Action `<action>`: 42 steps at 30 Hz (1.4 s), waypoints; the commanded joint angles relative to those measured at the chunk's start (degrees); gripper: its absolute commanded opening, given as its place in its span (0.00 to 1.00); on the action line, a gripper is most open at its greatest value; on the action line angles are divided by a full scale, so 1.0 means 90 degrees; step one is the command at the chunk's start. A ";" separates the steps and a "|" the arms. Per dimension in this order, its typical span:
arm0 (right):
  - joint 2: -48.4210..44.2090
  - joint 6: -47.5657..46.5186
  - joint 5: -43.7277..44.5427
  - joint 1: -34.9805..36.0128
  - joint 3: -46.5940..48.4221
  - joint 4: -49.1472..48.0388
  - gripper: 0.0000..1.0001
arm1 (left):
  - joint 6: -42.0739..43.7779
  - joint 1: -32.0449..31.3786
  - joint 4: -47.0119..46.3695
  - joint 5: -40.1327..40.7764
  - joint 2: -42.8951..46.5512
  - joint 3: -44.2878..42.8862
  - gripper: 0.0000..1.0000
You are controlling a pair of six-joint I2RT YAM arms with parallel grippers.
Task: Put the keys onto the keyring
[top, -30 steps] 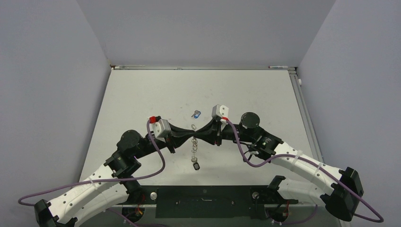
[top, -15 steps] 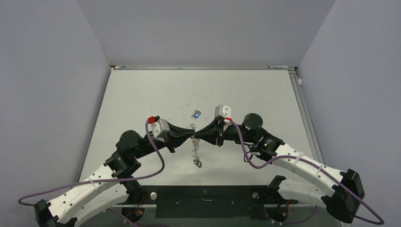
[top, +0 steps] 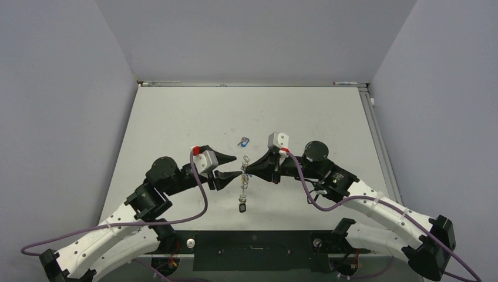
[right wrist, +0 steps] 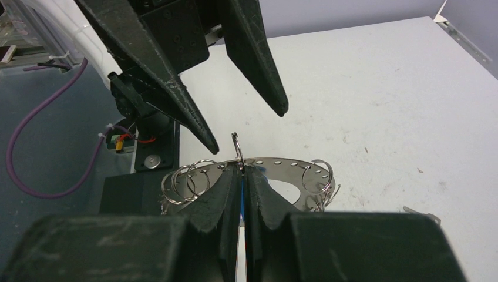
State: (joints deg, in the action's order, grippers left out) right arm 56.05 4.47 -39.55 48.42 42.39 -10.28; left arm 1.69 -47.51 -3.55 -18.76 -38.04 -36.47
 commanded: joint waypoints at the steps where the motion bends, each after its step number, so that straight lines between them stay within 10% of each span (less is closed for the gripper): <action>1: -0.0215 -0.0522 0.0108 0.0080 0.0671 0.0499 0.05 | 0.0732 0.0022 0.1044 -0.0565 -0.0006 -0.0734 0.45; 20: 0.0360 -0.1756 0.2023 0.1057 0.2583 0.4196 0.05 | 0.2069 -0.0367 0.4616 -0.0813 -0.1831 -0.3294 0.35; 42: 0.0690 -0.1903 0.2523 0.1524 0.3172 0.4755 0.05 | 0.1723 -0.0415 0.3749 -0.0936 -0.2148 -0.2891 0.22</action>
State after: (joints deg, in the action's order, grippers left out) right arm 62.30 -11.73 -17.21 61.01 67.68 35.33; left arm 18.20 -50.94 33.65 -26.17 -56.53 -62.67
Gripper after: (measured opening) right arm 0.059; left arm 0.229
